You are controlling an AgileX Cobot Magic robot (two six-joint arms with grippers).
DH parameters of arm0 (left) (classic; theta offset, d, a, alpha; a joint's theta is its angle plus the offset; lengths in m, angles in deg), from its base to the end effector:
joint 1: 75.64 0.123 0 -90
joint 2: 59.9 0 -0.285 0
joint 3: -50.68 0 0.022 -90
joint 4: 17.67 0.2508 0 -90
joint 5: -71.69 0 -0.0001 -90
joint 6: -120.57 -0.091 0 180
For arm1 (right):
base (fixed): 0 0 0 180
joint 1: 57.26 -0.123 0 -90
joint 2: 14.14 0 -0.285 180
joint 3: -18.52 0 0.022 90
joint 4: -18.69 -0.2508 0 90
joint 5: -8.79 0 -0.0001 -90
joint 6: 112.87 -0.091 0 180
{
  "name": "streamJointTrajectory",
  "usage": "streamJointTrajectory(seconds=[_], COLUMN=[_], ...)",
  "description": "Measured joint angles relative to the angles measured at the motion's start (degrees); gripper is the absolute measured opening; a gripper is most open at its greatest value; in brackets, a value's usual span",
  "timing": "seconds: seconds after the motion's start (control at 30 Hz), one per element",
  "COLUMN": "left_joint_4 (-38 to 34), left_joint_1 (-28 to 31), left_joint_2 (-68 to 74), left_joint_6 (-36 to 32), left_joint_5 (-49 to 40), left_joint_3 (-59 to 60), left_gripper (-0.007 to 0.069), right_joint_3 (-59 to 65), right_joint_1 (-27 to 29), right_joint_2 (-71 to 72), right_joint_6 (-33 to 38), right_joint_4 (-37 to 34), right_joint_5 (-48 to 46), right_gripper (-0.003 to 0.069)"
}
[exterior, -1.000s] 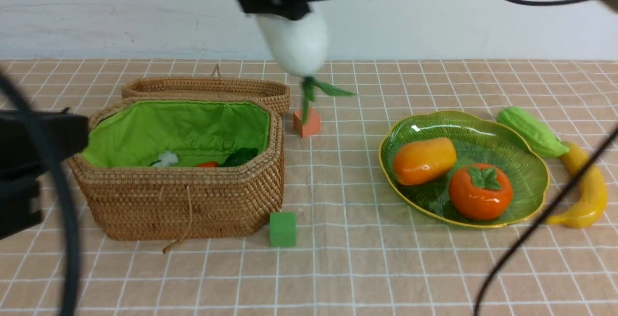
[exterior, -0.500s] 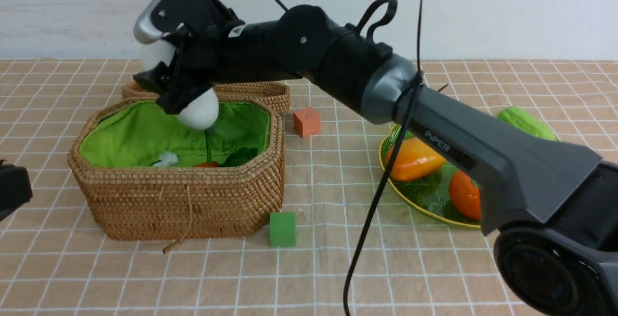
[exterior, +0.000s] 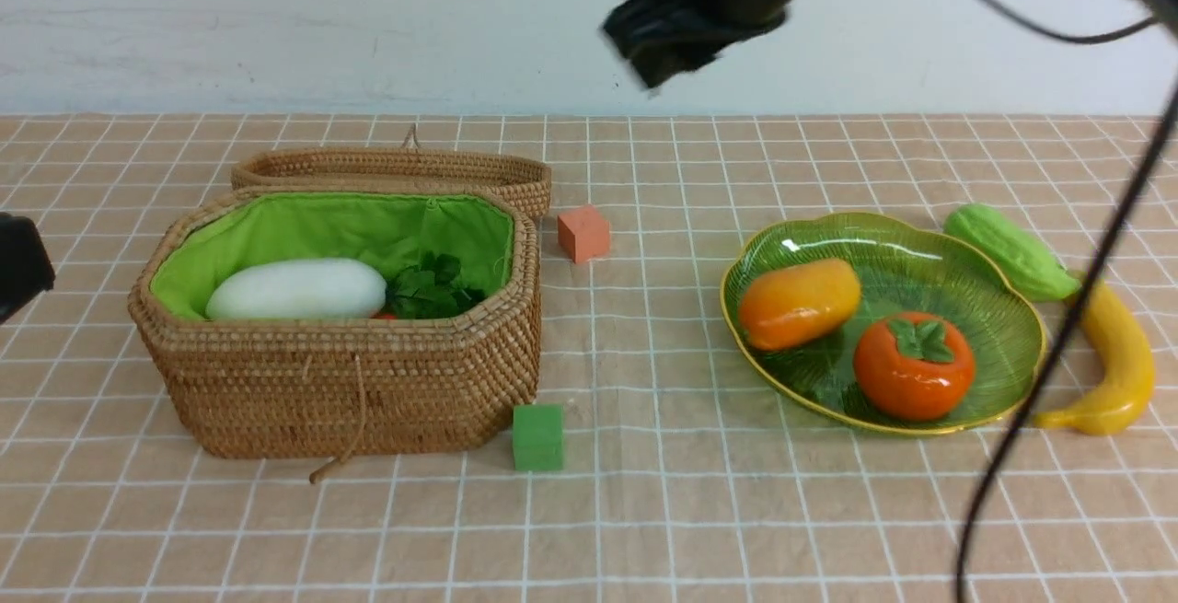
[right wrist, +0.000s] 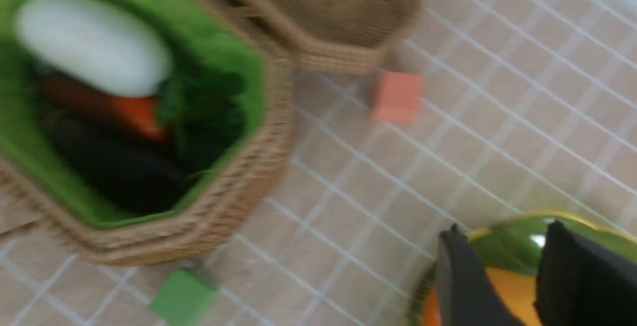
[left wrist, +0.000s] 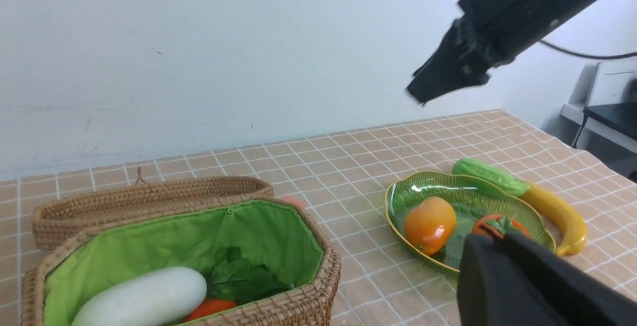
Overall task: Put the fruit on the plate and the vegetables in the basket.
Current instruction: Use the right arm to grab a banana and put it into the right plate
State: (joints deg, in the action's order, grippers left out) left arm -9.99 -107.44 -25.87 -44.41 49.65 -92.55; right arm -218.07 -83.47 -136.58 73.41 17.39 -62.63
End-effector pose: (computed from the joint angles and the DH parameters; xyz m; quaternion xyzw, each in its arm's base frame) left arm 0.0740 -0.0405 0.3814 0.1328 0.7110 -0.2173 0.6554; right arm 0.3889 0.1936 0.4193 -0.2610 0.8939 0.0742 0.3568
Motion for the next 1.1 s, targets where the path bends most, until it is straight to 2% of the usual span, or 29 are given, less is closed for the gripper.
streamJointTrajectory(seconds=[0.03, 0.1, 0.13, 0.17, 0.2, 0.23, 0.27, 0.33, 0.37, 0.43, 0.5, 0.63, 0.67, 0.7, 0.77, 0.9, 0.97, 1.03, 1.07, 1.1], left_joint_4=[0.0, 0.0, 0.0, 0.0, 0.0, 0.0, 0.0, 0.0, 0.0, 0.0, 0.0, 0.0, 0.0, 0.0, -0.1, -0.8, -1.3, -1.5, -1.5, -1.5], left_joint_1=[0.0, 0.0, 0.0, 0.0, 0.0, 0.0, 0.0, 0.0, 0.0, 0.0, 0.0, 0.0, 0.0, 0.0, 0.0, 0.0, 0.0, 0.0, 0.0, 0.0], left_joint_2=[0.0, 0.1, 0.1, 0.1, 0.1, 0.1, 0.1, 0.1, 0.1, 0.1, 0.1, 0.3, 0.3, 0.3, 0.3, 0.3, 0.3, 0.3, 0.3, 0.3], left_joint_6=[0.0, -0.1, -0.3, -0.4, -1.0, -1.4, -1.5, -1.8, -1.8, -1.9, -2.0, -2.0, -2.0, -1.9, -1.9, -1.8, -1.8, -1.8, -1.8, -1.8], left_joint_5=[0.0, 0.1, 0.1, 0.1, 0.1, 0.1, 0.1, 0.1, 0.1, 0.0, -0.3, -0.6, -0.6, -0.7, -0.7, -0.7, -0.7, -0.7, -0.7, -0.7], left_joint_3=[0.0, 0.0, 0.0, 0.0, 0.0, 0.0, 0.0, 0.0, 0.0, 0.0, 0.0, 0.0, 0.0, 0.0, 0.0, 0.0, 0.0, 0.0, 0.0, 0.0], left_gripper=[0.0017, 0.0017, 0.0017, 0.0017, 0.0017, 0.0017, 0.0017, 0.0017, 0.0017, 0.0017, 0.0017, 0.0017, 0.0017, 0.0017, 0.0017, 0.0017, 0.0017, 0.0017, 0.0017, 0.0017], right_joint_3=[1.4, 5.1, 9.9, 9.9, 18.5, 22.2, 23.1, 32.7, 38.1, 43.1, 47.4, 48.6, 48.6, 48.6, 48.6, 48.3, 48.2, 47.7, 47.6, 46.7], right_joint_1=[2.2, 5.7, 8.9, 9.5, 15.6, 19.2, 19.9, 27.1, 31.3, 35.1, 38.4, 40.3, 40.4, 40.4, 40.4, 40.4, 40.4, 40.5, 40.5, 40.5], right_joint_2=[1.4, 4.2, 7.1, 7.1, 11.0, 12.2, 12.5, 13.6, 13.2, 11.6, 7.9, 1.3, 0.7, -1.8, -4.6, -5.5, -5.6, -5.4, -5.3, -4.4], right_joint_6=[-2.6, -5.8, -8.5, -8.9, -12.7, -14.5, -14.9, -17.9, -19.3, -20.1, -19.6, -15.9, -15.5, -14.0, -12.8, -12.4, -12.1, -11.6, -11.5, -11.4], right_joint_4=[2.2, 4.2, 5.0, 5.1, 5.6, 5.8, 5.9, 6.0, 5.4, 3.8, 1.3, -1.4, -1.5, -1.9, -2.3, -2.1, -1.7, -0.7, -0.4, 0.7], right_joint_5=[-0.1, -0.1, 0.0, 0.0, 0.0, 0.0, 0.0, 0.6, 3.7, 9.4, 18.1, 26.5, 27.3, 29.9, 32.5, 33.9, 33.7, 32.1, 31.8, 26.9], right_gripper=[0.0114, 0.0033, -0.0001, -0.0004, -0.0014, -0.0012, -0.0011, 0.0009, 0.0039, 0.0091, 0.0186, 0.0356, 0.0364, 0.0421, 0.0454, 0.0445, 0.0392, 0.0309, 0.0307, 0.0309])
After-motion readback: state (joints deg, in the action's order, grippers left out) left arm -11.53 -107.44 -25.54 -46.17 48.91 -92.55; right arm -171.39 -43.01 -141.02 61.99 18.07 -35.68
